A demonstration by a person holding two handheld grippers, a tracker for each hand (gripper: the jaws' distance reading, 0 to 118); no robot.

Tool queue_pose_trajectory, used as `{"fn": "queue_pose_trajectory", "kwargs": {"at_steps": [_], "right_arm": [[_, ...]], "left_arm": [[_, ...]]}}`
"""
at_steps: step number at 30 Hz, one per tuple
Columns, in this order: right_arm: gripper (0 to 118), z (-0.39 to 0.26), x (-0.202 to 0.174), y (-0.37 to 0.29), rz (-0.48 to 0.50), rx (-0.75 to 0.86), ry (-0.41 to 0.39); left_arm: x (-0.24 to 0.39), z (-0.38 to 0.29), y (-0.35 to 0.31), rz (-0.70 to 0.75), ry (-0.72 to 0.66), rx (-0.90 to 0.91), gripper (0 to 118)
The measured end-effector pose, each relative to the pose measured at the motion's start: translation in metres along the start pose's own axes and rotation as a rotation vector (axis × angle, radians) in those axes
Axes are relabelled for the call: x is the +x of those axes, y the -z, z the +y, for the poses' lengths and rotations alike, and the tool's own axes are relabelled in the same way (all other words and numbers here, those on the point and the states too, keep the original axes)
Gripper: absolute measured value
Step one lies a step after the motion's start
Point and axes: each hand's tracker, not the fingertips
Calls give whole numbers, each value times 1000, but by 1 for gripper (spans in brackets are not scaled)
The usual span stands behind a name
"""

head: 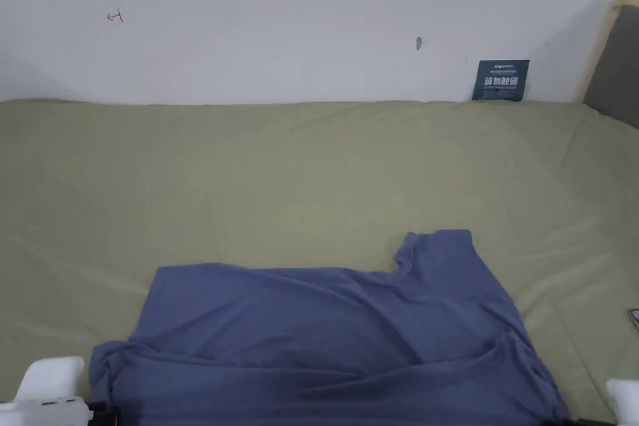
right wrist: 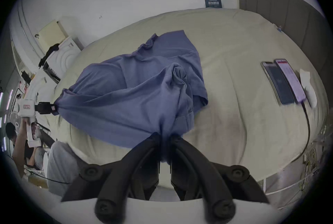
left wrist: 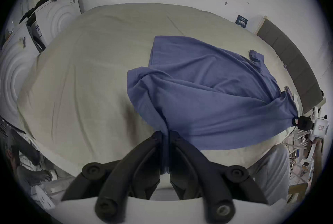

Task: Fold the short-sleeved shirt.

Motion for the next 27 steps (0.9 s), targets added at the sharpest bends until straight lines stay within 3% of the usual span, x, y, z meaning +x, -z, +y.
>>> {"fn": "queue_pose_trajectory", "kwargs": {"at_steps": [5, 6, 7, 8, 9, 13, 14, 15, 16, 17, 18, 20, 22, 25, 26, 27], "right_arm": [[16, -14, -1, 2, -9, 1, 33], [47, -13, -1, 1, -18, 6, 42], [81, -12, -1, -1, -37, 13, 53], [104, -11, 0, -4, -39, 20, 58], [109, -9, 1, -11, -41, 62, 72], [109, 9, -3, -24, -56, 127, 76], [108, 16, -4, -24, -47, 133, 71], [104, 22, -6, -23, -49, 138, 70], [91, 30, -8, -20, -50, 166, 56], [60, 37, -12, -20, -79, 218, 35], [1, 45, -15, -18, -97, 233, 11], [1, 62, -19, -9, -155, 290, 18], [1, 81, -15, 0, -69, 241, 23], [1, 102, -13, 22, -99, 237, 15], [1, 110, -12, 27, -103, 232, 4], [1, 117, -10, 31, -102, 227, 2]], "left_arm": [[-7, -12, 7, -12, -27, -7, 7], [-9, -12, 9, -19, -38, -8, 16], [-10, -11, 9, -13, -48, -15, 43], [-11, -11, 8, 6, -49, -10, 80], [-12, -10, 7, 19, -41, -2, 103], [-12, 5, -9, 18, -57, 55, 100], [-9, 11, -10, 12, -48, 71, 97], [-7, 18, -11, 9, -36, 101, 81], [-3, 28, -10, 11, -27, 136, 59], [-1, 37, -8, 11, -18, 149, 29], [3, 48, -2, 12, -16, 149, 0], [8, 69, 12, 0, -2, 177, 0], [14, 93, 30, -1, 5, 168, 0], [19, 127, 59, -11, 11, 162, 4], [13, 140, 79, 7, 11, 157, 24], [11, 150, 91, 31, 15, 145, 73]]}}
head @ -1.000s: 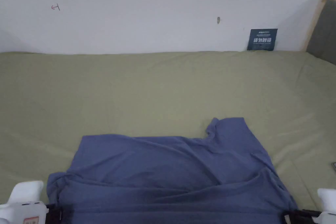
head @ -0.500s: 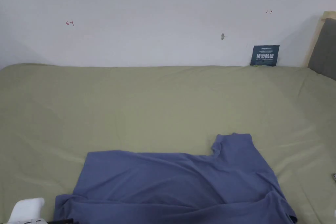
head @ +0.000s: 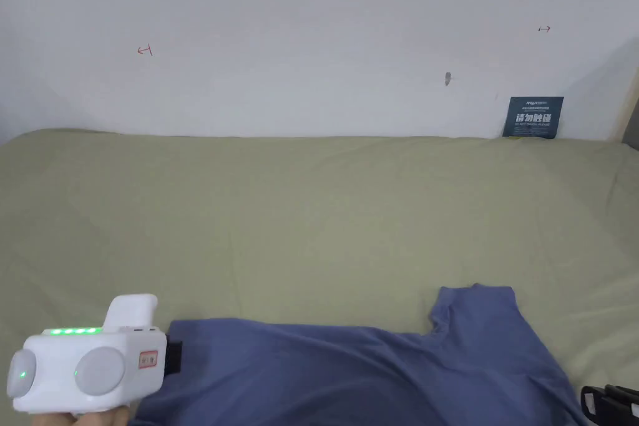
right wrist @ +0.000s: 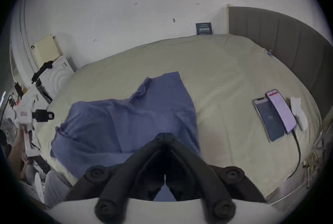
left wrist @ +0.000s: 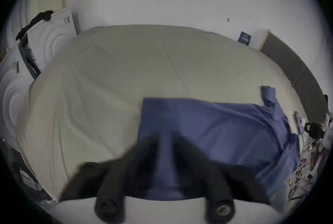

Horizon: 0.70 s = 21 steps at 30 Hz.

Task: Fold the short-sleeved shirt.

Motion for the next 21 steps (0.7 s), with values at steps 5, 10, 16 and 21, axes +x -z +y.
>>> {"fn": "queue_pose_trajectory", "kwargs": {"at_steps": [5, 10, 16, 21], "right_arm": [[1, 11, 8, 37, 10, -27, -5], [1, 20, 18, 67, -12, -76, -16], [1, 36, 28, 96, -43, -120, -73], [2, 55, 31, 118, -34, -138, -65]], "left_arm": [[-7, 33, 63, 48, -9, -52, 115], [-3, 40, 109, 102, 27, -153, 113], [6, 35, 95, 58, 54, -159, 32], [9, 32, 92, 19, 55, -154, 1]]}}
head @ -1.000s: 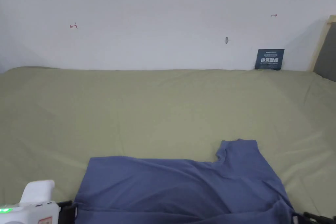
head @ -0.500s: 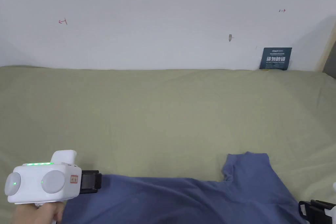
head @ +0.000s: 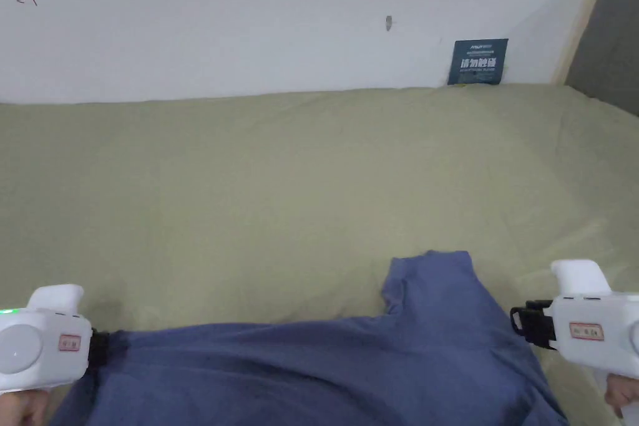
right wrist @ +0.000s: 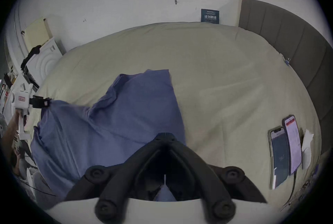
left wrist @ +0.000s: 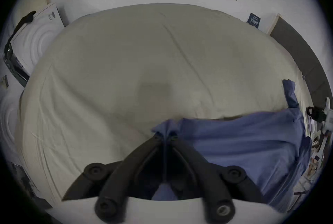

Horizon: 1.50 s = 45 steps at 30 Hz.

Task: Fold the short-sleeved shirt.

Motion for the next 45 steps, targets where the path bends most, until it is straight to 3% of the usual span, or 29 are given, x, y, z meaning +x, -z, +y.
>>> {"fn": "queue_pose_trajectory", "kwargs": {"at_steps": [1, 2, 4, 5, 6, 10, 11, 13, 14, 15, 16, 18, 21, 30, 37, 45], "right_arm": [[3, 5, 0, 5, 1, -8, 1], [12, 9, 1, 11, 10, -23, 3], [89, 15, 1, 25, 37, -113, 12], [114, 17, 3, 35, 50, -166, 22], [118, 17, 4, 44, 67, -228, 30], [116, 18, 6, 62, -14, -235, 0], [105, 18, 5, 64, -22, -246, -3], [46, 18, 5, 61, -2, -251, 2], [1, 18, 4, 56, -54, -222, -10], [2, 17, 4, 52, -106, -204, -52], [2, 18, 7, 47, -22, -176, -48], [2, 23, 8, 32, 32, -168, 52], [2, 16, 4, 3, 26, -128, 1], [2, -1, -9, -99, 106, 18, -1], [2, -59, -11, -171, 132, 85, -19], [2, -152, -11, -208, 134, 92, -25]], "left_arm": [[-1, 0, 0, 4, -1, 2, 1], [-3, 1, 0, -1, -17, -3, 1], [-2, 1, 1, -8, -38, -5, 1], [-1, 2, 2, -9, -33, -8, 1], [-1, 2, 2, -6, -18, -13, 1], [5, 1, -5, 3, -9, -11, 1], [6, 1, -5, 4, -10, -11, 1], [8, 1, -7, 6, -2, -13, 1], [7, 1, -9, 6, 1, -14, 1], [8, 1, -10, 6, 0, -14, 1], [8, 1, -13, 2, -1, -15, 1], [5, 1, -20, -2, 1, -5, 1], [1, -1, -39, -23, -12, 13, 1], [-19, -37, -132, -104, -47, 119, 1], [-27, -103, -194, -112, -4, 205, 1], [-43, -192, -213, -139, 14, 274, 1]]}}
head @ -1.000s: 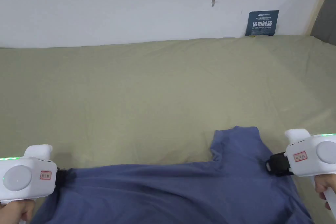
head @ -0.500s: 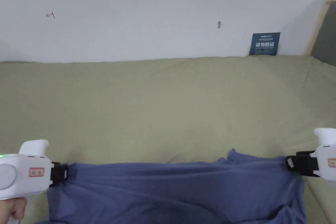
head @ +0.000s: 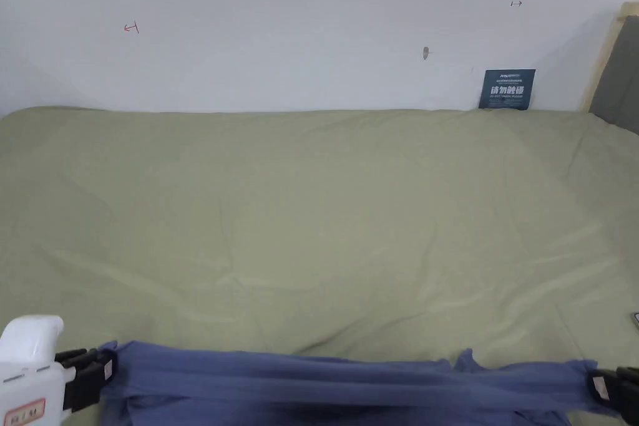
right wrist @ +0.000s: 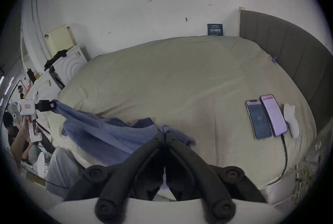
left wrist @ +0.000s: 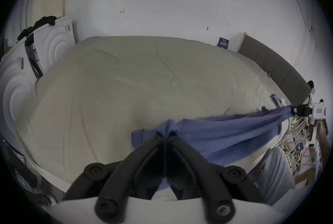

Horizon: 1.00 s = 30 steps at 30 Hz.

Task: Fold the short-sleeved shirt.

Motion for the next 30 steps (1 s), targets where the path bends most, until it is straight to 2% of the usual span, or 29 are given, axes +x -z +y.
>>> {"fn": "queue_pose_trajectory", "kwargs": {"at_steps": [5, 9, 10, 11, 12, 13, 14, 15, 19, 21, 23, 25, 26, 27, 28, 30], "right_arm": [[2, -44, 5, 6, -5, -42, 29], [2, -56, 11, 19, -14, -67, 46], [2, -57, 15, 23, -12, -77, 57], [6, -59, 20, 26, -18, -77, 61], [33, -58, 20, 27, -18, -75, 63], [73, -56, 18, 25, -37, -70, 68], [106, -52, 16, 23, -59, -61, 78], [118, -49, 13, 20, -85, -55, 86], [118, -10, -19, -2, -79, 137, 68], [118, 12, -45, -7, -86, 226, 13], [118, 31, -85, -15, -94, 356, -44], [115, 41, -116, -20, -96, 475, -93], [104, 45, -130, -22, -138, 531, -104], [58, 45, -146, -21, -167, 539, -120], [1, 44, -157, -21, -171, 578, -139], [1, 44, -173, -19, -194, 602, -168]], "left_arm": [[-17, -45, 12, -6, 1, 6, 1], [-25, -63, 23, 0, 28, -1, 2], [-28, -64, 27, 3, 28, 1, 4], [-31, -65, 29, 11, 25, -5, 14], [-31, -65, 30, 23, 22, -8, 51], [-9, -62, 17, 64, 28, -5, 89], [-8, -59, 15, 69, 26, -15, 113], [-6, -53, 11, 61, 6, -22, 117], [36, -12, -22, 39, 9, 126, 117], [47, 6, -20, 30, 30, 195, 115], [77, 30, -29, 27, 30, 260, 107], [113, 41, -42, 33, 43, 384, 80], [128, 48, -46, 38, 48, 436, 58], [140, 47, -47, 79, 57, 492, 21], [147, 43, -41, 107, 74, 519, 0], [158, 40, -34, 118, 95, 535, 0]]}}
